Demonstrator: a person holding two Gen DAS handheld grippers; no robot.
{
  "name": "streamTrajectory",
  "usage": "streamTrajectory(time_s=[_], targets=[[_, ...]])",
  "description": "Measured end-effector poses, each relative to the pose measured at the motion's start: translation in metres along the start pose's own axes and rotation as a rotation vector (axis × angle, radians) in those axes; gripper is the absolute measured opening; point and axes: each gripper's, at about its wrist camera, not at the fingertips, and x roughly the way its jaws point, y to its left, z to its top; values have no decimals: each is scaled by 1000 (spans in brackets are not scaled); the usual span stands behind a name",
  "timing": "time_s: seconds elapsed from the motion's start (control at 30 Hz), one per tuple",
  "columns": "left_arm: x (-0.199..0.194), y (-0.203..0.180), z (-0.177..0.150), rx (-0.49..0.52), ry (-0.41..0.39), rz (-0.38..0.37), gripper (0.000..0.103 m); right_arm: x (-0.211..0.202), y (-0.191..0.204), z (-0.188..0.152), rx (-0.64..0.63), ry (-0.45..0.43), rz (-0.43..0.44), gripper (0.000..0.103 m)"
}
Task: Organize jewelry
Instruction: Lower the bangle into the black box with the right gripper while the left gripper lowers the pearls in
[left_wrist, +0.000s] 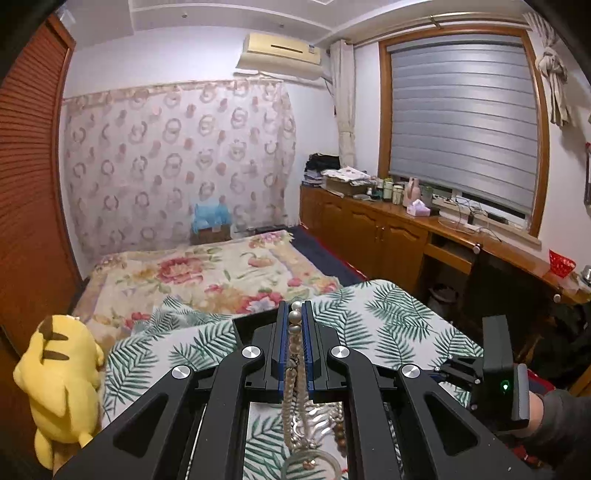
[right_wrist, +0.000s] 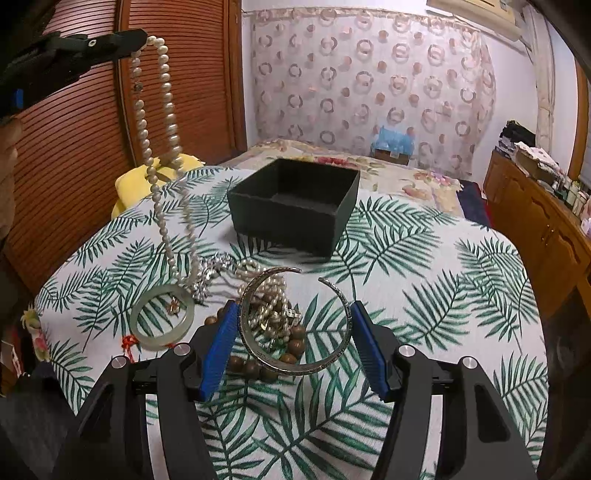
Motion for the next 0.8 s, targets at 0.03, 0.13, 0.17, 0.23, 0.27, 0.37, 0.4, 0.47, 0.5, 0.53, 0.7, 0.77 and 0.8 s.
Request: streamTrajectory(time_s=[0.03, 0.13, 0.17, 0.23, 0.27, 0.37, 0.4, 0.47, 0.5, 0.53, 0.7, 0.77, 0.8], targets=[[1, 1, 3, 2, -2, 3, 6, 1, -1, 3, -2, -4, 1, 64], [6, 5, 12, 7, -8, 14, 6, 5, -3, 13, -16, -15, -4, 64], [8, 7, 16, 9, -11, 19, 6, 6, -4, 16, -20, -19, -6, 64], [11, 11, 21, 18, -11, 26, 6, 9, -7, 25, -33, -31, -7, 64], [14, 13, 25, 23, -10, 29, 6, 11, -7, 29, -40, -38, -10, 64], [23, 16, 35, 42, -8, 38, 6, 17, -10, 39, -44, -51, -5, 64], [25, 17, 37, 45, -8, 41, 6, 21, -12, 43, -31, -52, 10, 64], [30, 19, 43, 48, -9, 47, 6, 29, -19, 51, 11, -46, 61, 64], [33, 20, 46, 50, -10, 52, 6, 32, -19, 54, 17, -46, 72, 64], [35, 20, 48, 50, -11, 55, 6, 36, -20, 57, 18, -46, 77, 64], [51, 23, 64, 47, 6, 53, 6, 52, -20, 74, 9, -48, 81, 64], [56, 21, 72, 61, 9, 60, 6, 56, -21, 78, 15, -51, 75, 64], [59, 21, 75, 65, 10, 60, 6, 58, -22, 80, 23, -53, 78, 64]])
